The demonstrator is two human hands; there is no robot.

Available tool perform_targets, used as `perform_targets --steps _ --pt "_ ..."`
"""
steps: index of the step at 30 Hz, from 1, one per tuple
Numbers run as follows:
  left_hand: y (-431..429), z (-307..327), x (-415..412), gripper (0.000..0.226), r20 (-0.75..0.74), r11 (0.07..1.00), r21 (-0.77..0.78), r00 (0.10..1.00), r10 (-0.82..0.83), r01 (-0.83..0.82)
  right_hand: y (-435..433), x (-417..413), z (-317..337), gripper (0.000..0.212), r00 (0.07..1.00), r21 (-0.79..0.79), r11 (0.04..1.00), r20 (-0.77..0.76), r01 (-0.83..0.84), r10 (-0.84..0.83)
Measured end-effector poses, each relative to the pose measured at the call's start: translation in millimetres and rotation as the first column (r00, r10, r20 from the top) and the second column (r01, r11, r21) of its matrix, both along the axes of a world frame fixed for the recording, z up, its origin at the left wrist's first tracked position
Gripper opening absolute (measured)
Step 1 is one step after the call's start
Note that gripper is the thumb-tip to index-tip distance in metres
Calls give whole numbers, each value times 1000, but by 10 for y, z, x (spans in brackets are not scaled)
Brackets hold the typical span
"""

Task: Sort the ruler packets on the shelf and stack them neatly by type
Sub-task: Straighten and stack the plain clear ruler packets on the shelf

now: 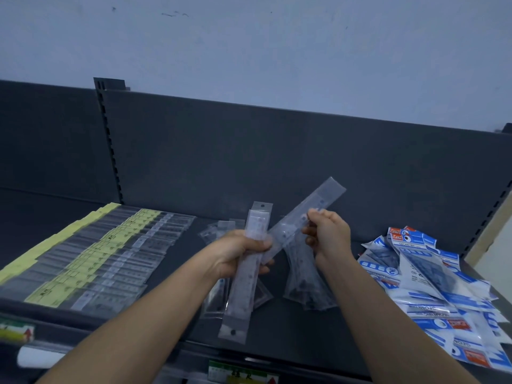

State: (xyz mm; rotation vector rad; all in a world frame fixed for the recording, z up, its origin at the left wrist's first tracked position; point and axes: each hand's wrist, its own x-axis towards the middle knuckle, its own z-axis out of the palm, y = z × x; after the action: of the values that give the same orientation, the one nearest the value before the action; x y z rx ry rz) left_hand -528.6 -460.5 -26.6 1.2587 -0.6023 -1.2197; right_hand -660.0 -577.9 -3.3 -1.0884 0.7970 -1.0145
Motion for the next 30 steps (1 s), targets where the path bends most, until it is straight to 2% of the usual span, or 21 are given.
perform_targets --steps 3,6,9,14,19,22,25,28,30 --pt "21 -12 22 14 -7 999 -28 1000 -26 26 -12 -2 -1 24 999 36 998 1 45 -45" --pt "-19 0 -10 6 34 998 -68 999 3 -1 45 16 0 20 996 1 998 -71 -55 55" --pt "-54 27 -47 7 11 990 -130 998 56 -54 106 47 -2 24 983 -30 990 -129 -136 131" --pt "25 38 18 23 -40 978 -206 999 -31 22 20 24 18 21 997 21 998 -60 -56 57" --pt "-32 53 -24 18 -71 976 -211 997 29 -44 80 62 28 20 976 40 979 -82 -199 202" --pt "-58 42 -1 13 -15 980 -179 996 84 -85 31 39 33 24 993 -42 993 -48 -112 110" --pt "-98 18 46 8 -1 979 -126 987 159 -158 -31 4 74 16 997 -190 980 47 66 -58" --pt "-109 40 73 14 -108 978 -60 976 191 -198 -15 -41 116 20 997 -316 945 14 79 -79" --pt "-89 77 66 19 -212 978 -40 958 193 -206 -17 -75 92 26 999 -312 950 -16 28 -34"
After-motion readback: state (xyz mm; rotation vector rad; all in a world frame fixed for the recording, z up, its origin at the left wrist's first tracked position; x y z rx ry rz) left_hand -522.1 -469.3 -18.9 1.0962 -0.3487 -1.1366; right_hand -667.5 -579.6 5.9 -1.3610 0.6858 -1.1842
